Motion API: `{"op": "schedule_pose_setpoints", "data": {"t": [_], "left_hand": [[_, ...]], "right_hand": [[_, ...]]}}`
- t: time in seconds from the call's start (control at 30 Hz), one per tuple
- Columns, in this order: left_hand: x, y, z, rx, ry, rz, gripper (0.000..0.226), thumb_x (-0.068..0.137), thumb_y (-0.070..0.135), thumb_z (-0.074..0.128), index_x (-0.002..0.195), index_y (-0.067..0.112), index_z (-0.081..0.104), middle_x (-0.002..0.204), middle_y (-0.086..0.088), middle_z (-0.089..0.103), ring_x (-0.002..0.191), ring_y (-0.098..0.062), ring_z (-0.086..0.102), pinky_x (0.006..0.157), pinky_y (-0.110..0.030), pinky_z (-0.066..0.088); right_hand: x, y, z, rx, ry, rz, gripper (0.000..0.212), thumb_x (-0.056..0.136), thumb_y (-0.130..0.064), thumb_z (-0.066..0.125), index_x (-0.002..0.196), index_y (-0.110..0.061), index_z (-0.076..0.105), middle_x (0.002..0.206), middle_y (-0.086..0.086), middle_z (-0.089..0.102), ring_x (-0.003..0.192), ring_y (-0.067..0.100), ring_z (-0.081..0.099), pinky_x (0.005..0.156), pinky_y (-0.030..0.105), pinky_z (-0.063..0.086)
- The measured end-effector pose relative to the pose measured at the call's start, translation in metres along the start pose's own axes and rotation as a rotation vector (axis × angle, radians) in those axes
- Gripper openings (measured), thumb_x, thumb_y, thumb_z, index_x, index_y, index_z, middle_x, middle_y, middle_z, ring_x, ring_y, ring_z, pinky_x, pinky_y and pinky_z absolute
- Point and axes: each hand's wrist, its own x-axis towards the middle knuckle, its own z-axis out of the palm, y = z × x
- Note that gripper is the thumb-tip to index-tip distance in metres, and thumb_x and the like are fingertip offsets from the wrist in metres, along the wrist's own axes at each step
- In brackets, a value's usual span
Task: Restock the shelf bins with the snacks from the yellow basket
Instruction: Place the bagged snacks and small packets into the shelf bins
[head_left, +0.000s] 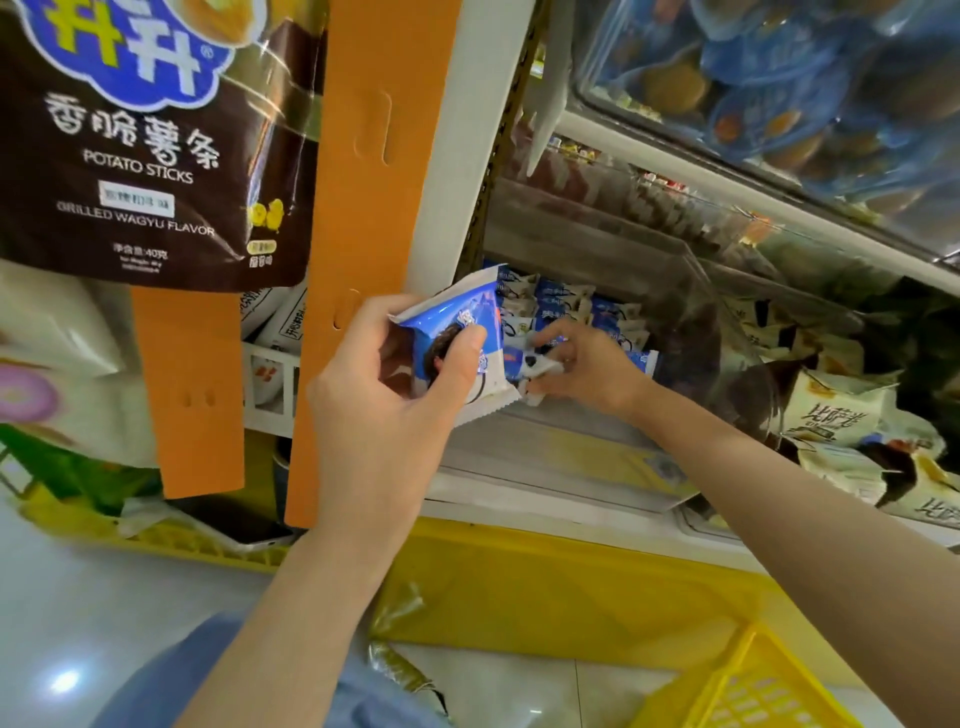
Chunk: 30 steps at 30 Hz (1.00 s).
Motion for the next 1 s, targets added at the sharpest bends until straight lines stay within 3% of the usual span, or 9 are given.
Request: {"op": "schedule_pose_setpoints", "data": {"t": [0.07, 0.13, 0.2, 0.37, 0.57, 0.7, 0.83, 0.9, 1.0], "left_hand": [[0.001, 0.001, 0.0, -0.018, 0.014, 0.021, 0.016, 0.082, 0.028, 0.064, 0.091, 0.036, 0.052, 0.082, 0.021, 0.061, 0.081, 0.002, 0.063, 0.059, -0.008, 0.047], [0.002, 0.0, 0.0, -0.028, 0.014, 0.021, 0.017, 0.083, 0.027, 0.063, 0.092, 0.036, 0.052, 0.083, 0.022, 0.062, 0.083, 0.003, 0.063, 0.059, -0.007, 0.046], [0.002, -0.001, 0.001, -0.038, 0.009, 0.017, 0.016, 0.083, 0.027, 0.063, 0.092, 0.036, 0.052, 0.082, 0.027, 0.061, 0.085, 0.004, 0.063, 0.059, -0.006, 0.046], [0.002, -0.001, 0.002, -0.039, 0.005, 0.03, 0.017, 0.084, 0.026, 0.062, 0.093, 0.035, 0.051, 0.083, 0.025, 0.06, 0.087, 0.006, 0.062, 0.059, -0.005, 0.045], [0.0, -0.001, 0.005, -0.065, -0.037, -0.011, 0.015, 0.083, 0.03, 0.063, 0.092, 0.035, 0.052, 0.083, 0.028, 0.061, 0.085, 0.003, 0.064, 0.059, -0.008, 0.048], [-0.005, -0.002, 0.011, -0.113, -0.097, -0.091, 0.015, 0.08, 0.035, 0.059, 0.094, 0.037, 0.052, 0.087, 0.028, 0.062, 0.086, 0.001, 0.064, 0.063, -0.012, 0.05], [-0.009, -0.003, 0.019, -0.174, -0.144, -0.212, 0.019, 0.077, 0.04, 0.055, 0.095, 0.039, 0.05, 0.089, 0.023, 0.063, 0.088, 0.003, 0.063, 0.064, -0.01, 0.049], [-0.013, -0.002, 0.025, -0.209, -0.215, -0.27, 0.022, 0.077, 0.041, 0.052, 0.099, 0.038, 0.049, 0.093, 0.014, 0.061, 0.085, 0.007, 0.061, 0.061, -0.007, 0.046], [-0.022, -0.001, 0.036, -0.26, -0.383, -0.38, 0.02, 0.086, 0.037, 0.046, 0.105, 0.035, 0.049, 0.102, 0.011, 0.059, 0.085, 0.012, 0.058, 0.064, -0.004, 0.044]], "right_hand": [[0.004, 0.0, 0.004, -0.017, -0.083, -0.019, 0.034, 0.074, -0.008, 0.077, 0.095, -0.023, 0.055, 0.102, -0.004, 0.06, 0.089, 0.01, 0.059, 0.075, 0.02, 0.05], [0.008, -0.003, 0.007, 0.017, -0.139, -0.028, 0.031, 0.074, -0.01, 0.077, 0.091, -0.026, 0.056, 0.105, -0.006, 0.058, 0.098, 0.01, 0.056, 0.075, 0.02, 0.05], [0.012, -0.007, 0.009, -0.017, -0.155, -0.046, 0.028, 0.073, -0.016, 0.078, 0.088, -0.027, 0.057, 0.099, -0.004, 0.061, 0.092, 0.01, 0.057, 0.066, 0.014, 0.048], [0.02, -0.01, 0.011, -0.191, -0.012, -0.115, 0.026, 0.074, -0.025, 0.077, 0.09, -0.027, 0.055, 0.093, -0.007, 0.058, 0.088, 0.008, 0.053, 0.064, 0.01, 0.037], [0.021, -0.014, 0.011, -0.336, -0.016, -0.128, 0.029, 0.075, -0.037, 0.074, 0.094, -0.031, 0.053, 0.099, -0.01, 0.058, 0.098, 0.013, 0.057, 0.076, 0.031, 0.049], [0.003, -0.02, -0.001, -0.241, 0.059, -0.103, 0.042, 0.079, -0.033, 0.072, 0.115, -0.018, 0.056, 0.111, -0.004, 0.058, 0.102, 0.013, 0.056, 0.086, 0.026, 0.047], [-0.049, -0.037, -0.013, 0.096, 0.294, -0.148, 0.008, 0.094, -0.02, 0.052, 0.098, -0.022, 0.059, 0.085, -0.019, 0.061, 0.085, 0.006, 0.061, 0.07, 0.006, 0.044], [-0.08, -0.044, -0.017, 0.315, 0.242, -0.141, 0.012, 0.095, -0.027, 0.047, 0.097, -0.029, 0.059, 0.084, -0.017, 0.066, 0.085, 0.001, 0.064, 0.071, 0.009, 0.048], [-0.12, -0.053, -0.018, 0.435, 0.093, -0.148, 0.027, 0.085, -0.042, 0.052, 0.112, -0.036, 0.053, 0.101, -0.017, 0.067, 0.097, 0.0, 0.062, 0.083, 0.017, 0.05]]}}
